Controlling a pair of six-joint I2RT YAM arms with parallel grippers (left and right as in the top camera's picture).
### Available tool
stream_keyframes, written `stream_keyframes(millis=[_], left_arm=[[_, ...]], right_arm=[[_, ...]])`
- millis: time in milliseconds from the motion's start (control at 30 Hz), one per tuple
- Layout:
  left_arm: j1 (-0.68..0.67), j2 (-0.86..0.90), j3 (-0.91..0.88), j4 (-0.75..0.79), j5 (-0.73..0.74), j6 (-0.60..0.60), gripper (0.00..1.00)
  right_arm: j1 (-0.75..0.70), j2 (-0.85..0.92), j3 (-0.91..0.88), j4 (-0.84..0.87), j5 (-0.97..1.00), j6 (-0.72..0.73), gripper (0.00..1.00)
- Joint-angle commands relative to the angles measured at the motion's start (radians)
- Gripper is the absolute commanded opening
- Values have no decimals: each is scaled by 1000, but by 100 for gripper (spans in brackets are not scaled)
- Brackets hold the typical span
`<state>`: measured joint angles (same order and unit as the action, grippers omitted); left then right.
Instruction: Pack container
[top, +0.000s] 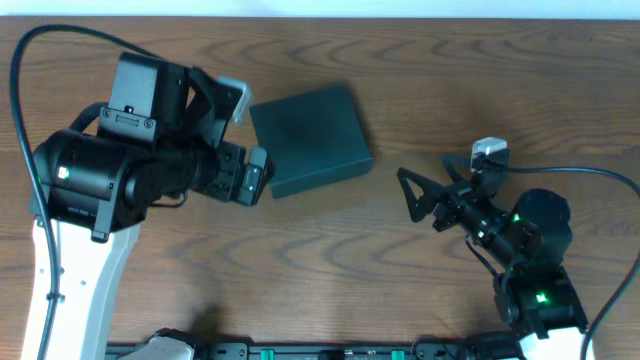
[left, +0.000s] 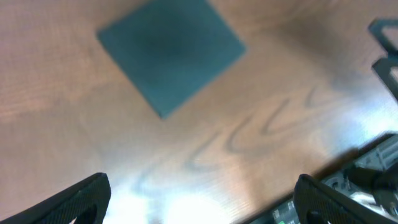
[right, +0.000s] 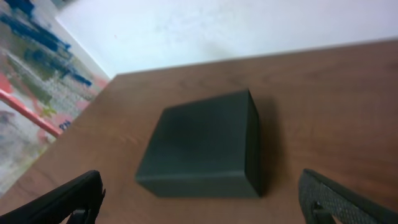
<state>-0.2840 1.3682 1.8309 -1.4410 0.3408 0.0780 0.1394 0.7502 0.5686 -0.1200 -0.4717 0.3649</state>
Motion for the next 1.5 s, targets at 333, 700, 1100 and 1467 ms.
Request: stream_keyframes(millis=[333, 700, 1100, 1467], left_arm=[[2, 4, 15, -50, -10, -14, 95], [2, -57, 9, 26, -175, -11, 95], [191, -414, -429, 426, -479, -171, 95], [306, -946, -1186, 788, -472, -267, 95]], right_arm=[[-7, 3, 7, -278, -3, -11, 99], [-7, 3, 7, -348, -3, -11, 99], [-7, 3, 7, -348, -3, -11, 99], [-7, 3, 7, -348, -3, -11, 99]])
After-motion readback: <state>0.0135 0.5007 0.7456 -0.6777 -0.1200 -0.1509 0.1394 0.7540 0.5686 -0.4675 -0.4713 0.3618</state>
